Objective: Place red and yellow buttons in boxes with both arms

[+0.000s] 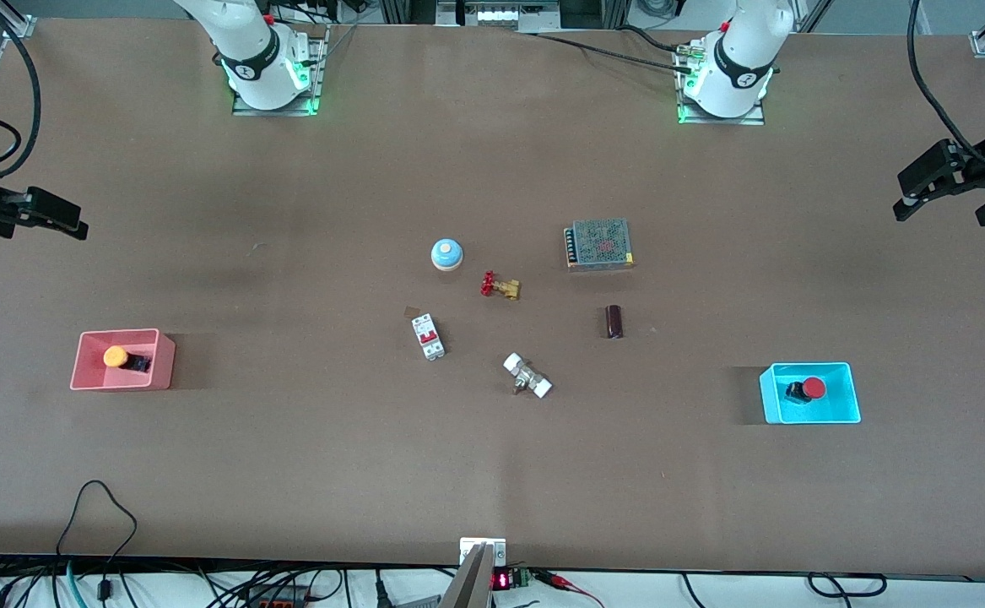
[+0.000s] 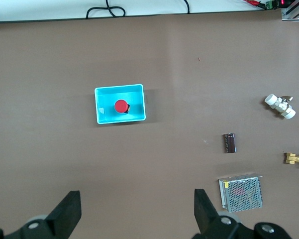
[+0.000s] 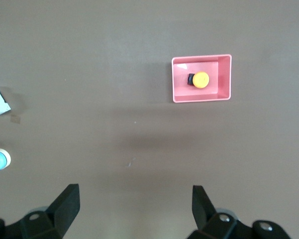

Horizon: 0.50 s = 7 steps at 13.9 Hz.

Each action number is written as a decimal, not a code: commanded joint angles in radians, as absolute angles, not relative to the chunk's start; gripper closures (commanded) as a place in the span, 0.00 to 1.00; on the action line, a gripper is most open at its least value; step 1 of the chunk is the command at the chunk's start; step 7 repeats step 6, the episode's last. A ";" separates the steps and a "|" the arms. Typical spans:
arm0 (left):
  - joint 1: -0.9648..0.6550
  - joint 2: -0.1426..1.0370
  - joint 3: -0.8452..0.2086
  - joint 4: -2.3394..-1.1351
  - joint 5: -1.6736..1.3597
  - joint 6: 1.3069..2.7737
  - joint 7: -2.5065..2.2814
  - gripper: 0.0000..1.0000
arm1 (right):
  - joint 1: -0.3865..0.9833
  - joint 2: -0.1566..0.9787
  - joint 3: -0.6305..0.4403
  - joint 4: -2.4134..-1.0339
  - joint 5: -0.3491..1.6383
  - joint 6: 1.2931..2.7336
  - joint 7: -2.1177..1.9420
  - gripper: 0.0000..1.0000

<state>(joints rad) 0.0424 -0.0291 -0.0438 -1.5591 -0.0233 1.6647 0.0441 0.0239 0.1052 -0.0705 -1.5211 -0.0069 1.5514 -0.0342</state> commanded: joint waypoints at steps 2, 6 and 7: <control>0.054 -0.023 -0.048 -1.536 -0.034 1.640 0.040 0.00 | 0.006 0.041 -0.046 -1.582 -0.023 1.549 -0.037 0.00; 0.052 -0.020 -0.049 -1.534 -0.032 1.646 0.040 0.00 | 0.005 0.037 -0.046 -1.582 -0.026 1.545 -0.055 0.00; 0.052 -0.020 -0.049 -1.534 -0.032 1.646 0.040 0.00 | 0.005 0.037 -0.046 -1.582 -0.026 1.545 -0.055 0.00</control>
